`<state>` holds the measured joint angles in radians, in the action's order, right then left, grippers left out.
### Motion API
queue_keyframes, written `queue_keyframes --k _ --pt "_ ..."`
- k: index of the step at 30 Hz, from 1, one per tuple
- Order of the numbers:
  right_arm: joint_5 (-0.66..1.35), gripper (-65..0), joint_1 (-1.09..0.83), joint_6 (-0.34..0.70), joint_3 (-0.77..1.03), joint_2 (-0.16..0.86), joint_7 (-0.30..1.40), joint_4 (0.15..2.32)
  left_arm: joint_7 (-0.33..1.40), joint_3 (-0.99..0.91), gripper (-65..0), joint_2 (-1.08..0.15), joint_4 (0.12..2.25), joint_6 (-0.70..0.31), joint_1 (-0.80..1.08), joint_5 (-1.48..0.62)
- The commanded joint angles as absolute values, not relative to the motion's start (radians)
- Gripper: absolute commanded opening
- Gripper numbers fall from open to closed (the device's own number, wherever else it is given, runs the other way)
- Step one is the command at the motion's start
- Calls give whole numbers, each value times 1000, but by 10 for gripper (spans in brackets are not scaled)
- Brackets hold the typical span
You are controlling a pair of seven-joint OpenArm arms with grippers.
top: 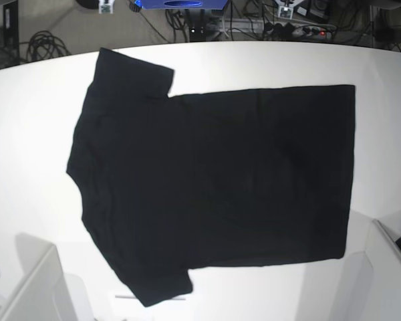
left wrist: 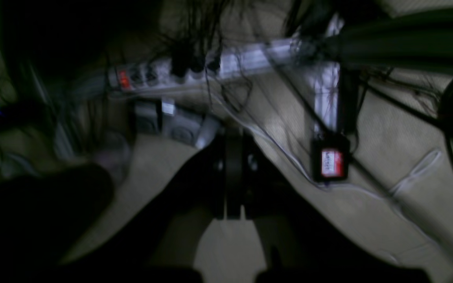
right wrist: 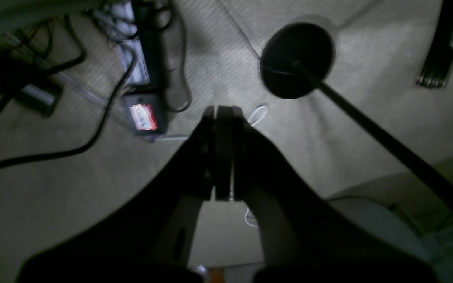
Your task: Fold the T-shirt properly
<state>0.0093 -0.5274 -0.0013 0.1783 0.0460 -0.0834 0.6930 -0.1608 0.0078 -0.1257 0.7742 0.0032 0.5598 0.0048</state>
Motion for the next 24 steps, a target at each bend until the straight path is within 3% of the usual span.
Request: queue_keyframes --k 1,7,19,24 --pt "10 -650 -556 -7 197 51 -94 728 -203 7 -650 -143 797 5 610 5" --pt "10 -650 -694 -7 251 42 -93 951 -315 -2 -650 -183 938 5 759 -5" --pt "10 -650 -888 -7 360 -41 27 1471 -311 -13 -650 -231 1414 8 1032 -7" --pt "10 -650 -903 -7 407 -54 125 1635 -315 -104 -650 -231 1570 8 1116 -7"
